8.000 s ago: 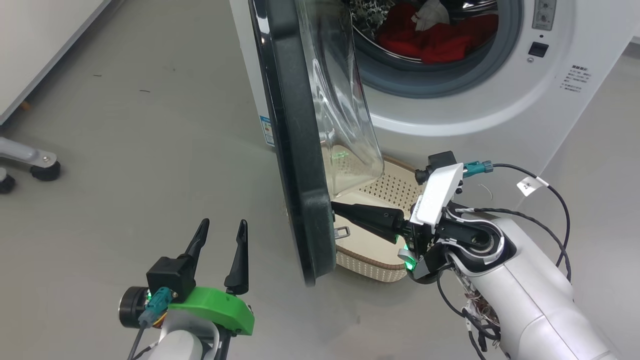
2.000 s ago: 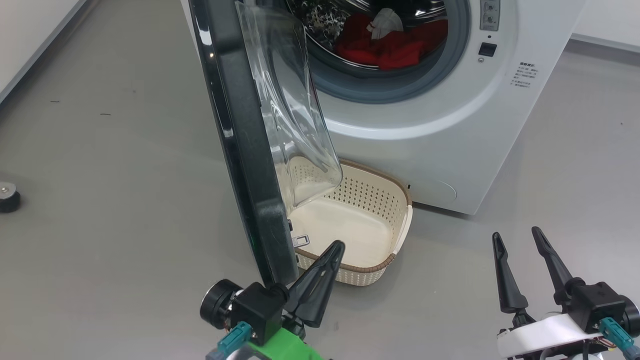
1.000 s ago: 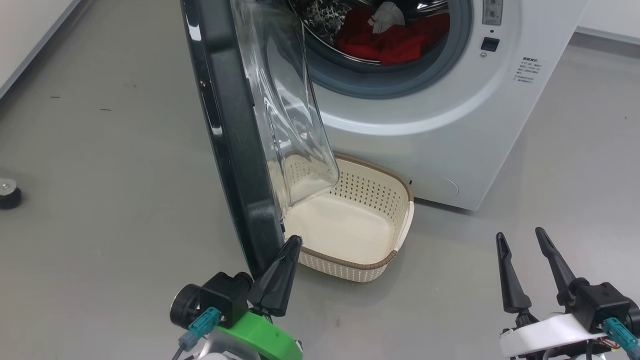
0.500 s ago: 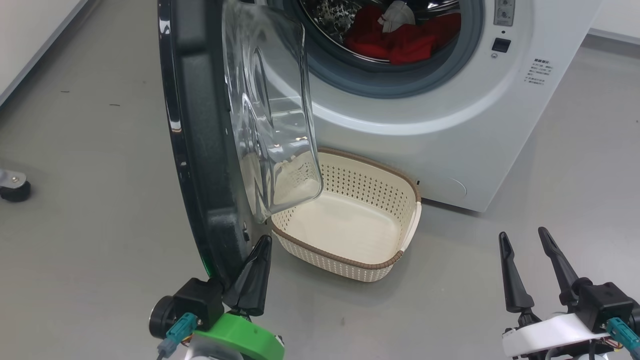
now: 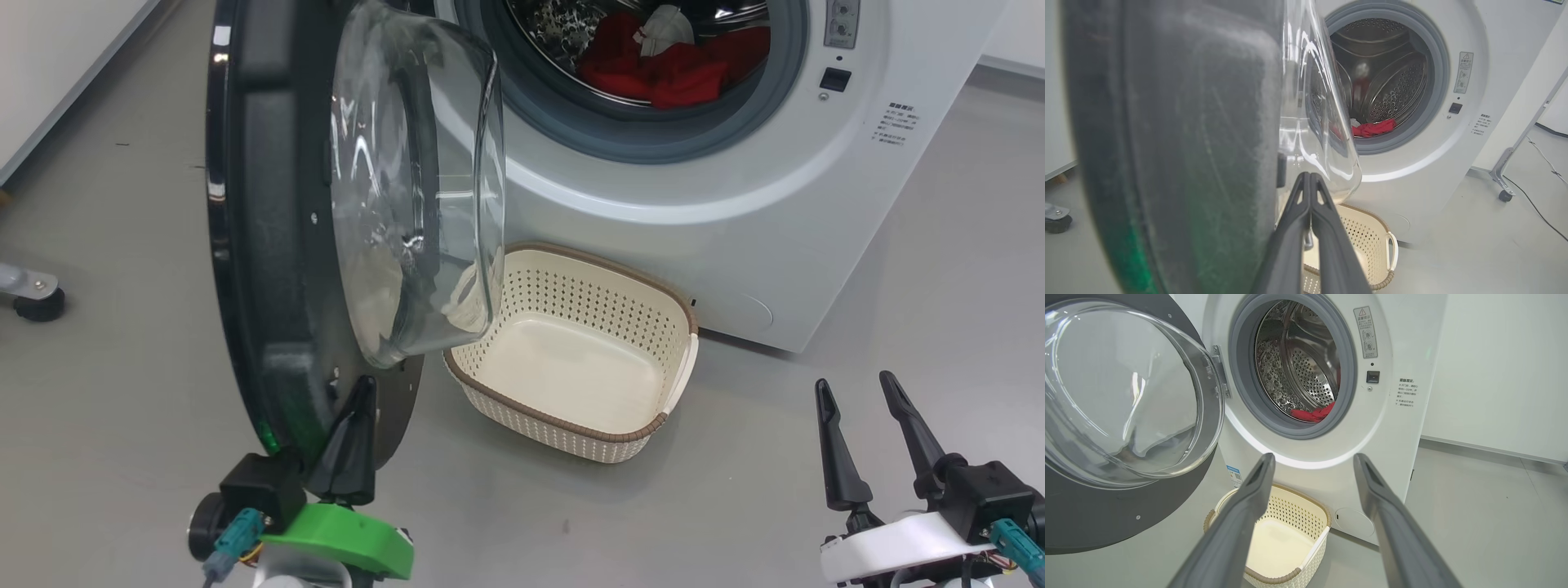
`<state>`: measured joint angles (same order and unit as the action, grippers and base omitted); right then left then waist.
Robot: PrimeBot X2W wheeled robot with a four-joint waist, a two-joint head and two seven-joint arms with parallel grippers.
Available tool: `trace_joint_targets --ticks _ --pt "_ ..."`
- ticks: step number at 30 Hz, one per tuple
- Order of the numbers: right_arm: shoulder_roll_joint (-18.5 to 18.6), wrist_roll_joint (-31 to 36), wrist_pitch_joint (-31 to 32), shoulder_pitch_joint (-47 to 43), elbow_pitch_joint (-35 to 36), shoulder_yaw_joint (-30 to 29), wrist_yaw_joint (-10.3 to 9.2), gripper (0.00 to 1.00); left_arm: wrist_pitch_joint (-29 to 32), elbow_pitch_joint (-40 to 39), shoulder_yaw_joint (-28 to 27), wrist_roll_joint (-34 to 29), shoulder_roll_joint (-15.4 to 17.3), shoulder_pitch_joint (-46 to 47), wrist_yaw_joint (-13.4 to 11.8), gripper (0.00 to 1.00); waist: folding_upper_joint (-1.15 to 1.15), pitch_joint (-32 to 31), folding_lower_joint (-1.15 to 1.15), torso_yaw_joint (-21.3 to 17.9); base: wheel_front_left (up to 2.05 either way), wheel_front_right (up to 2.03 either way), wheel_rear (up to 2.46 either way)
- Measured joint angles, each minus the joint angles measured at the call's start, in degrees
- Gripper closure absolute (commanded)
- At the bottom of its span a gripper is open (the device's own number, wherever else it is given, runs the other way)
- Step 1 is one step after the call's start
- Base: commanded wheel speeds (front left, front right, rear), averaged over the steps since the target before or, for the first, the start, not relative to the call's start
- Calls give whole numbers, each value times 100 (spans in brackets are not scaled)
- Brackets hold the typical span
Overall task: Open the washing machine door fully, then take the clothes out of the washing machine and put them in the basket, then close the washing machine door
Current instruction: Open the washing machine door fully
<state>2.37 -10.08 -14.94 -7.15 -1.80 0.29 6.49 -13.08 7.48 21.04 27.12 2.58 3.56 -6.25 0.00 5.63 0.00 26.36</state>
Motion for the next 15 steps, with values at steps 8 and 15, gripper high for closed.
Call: trace_joint_targets --ticks 8,15 --pt "-4 2 0 0 -1 -2 1 0 -19 103 -421 -4 32 -6 -9 100 0 9 0 -9 0 0 0" --pt "-5 16 0 1 15 -16 2 0 -69 135 -810 -4 46 -6 -10 100 0 115 0 -42 0 0 0"
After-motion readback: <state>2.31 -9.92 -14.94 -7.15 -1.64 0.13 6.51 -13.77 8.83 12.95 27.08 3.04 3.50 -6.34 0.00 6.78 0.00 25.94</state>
